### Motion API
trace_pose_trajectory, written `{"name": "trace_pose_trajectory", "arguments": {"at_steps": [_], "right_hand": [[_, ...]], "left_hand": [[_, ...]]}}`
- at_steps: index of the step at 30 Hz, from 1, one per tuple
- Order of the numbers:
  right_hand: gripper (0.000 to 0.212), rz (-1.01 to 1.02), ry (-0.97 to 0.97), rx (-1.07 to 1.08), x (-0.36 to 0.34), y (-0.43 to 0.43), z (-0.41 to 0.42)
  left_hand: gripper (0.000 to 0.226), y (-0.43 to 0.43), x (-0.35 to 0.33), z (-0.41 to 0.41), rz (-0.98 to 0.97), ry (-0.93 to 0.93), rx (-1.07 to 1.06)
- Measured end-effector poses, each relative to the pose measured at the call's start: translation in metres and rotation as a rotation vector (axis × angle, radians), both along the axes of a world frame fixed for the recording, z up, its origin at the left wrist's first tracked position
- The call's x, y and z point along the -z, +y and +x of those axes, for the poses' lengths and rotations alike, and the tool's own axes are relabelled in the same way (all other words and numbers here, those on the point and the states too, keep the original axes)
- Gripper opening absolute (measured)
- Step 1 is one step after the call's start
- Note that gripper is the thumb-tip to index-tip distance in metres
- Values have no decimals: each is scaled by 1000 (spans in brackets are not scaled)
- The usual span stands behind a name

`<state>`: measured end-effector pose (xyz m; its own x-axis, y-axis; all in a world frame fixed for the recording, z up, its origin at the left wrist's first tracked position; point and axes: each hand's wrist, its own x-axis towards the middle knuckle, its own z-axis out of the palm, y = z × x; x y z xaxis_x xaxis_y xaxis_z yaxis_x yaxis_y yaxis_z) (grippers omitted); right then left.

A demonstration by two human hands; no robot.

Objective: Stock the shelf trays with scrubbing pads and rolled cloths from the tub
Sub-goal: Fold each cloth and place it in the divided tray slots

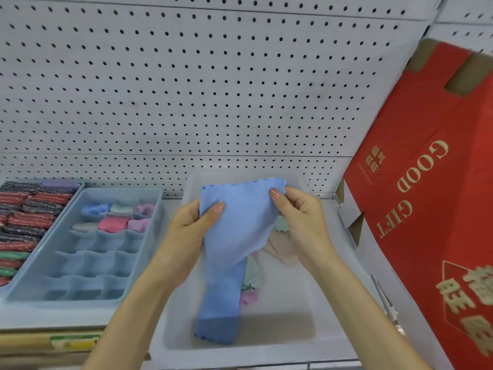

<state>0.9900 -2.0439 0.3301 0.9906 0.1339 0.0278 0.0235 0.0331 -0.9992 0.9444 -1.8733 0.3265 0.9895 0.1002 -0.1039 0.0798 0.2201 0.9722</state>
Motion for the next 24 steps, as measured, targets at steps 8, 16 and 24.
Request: {"name": "trace_pose_trajectory", "arguments": {"at_steps": [8, 16, 24], "right_hand": [[37, 27, -37, -50, -8, -4, -4], [25, 261, 57, -130, -28, -7, -19], [22, 314, -238, -378, -69, 5, -14]], "left_hand": [[25, -3, -3, -1, -18, -2, -113], [7, -6, -32, -7, -114, -170, -99], [20, -40, -82, 2, -276, -309, -7]]}}
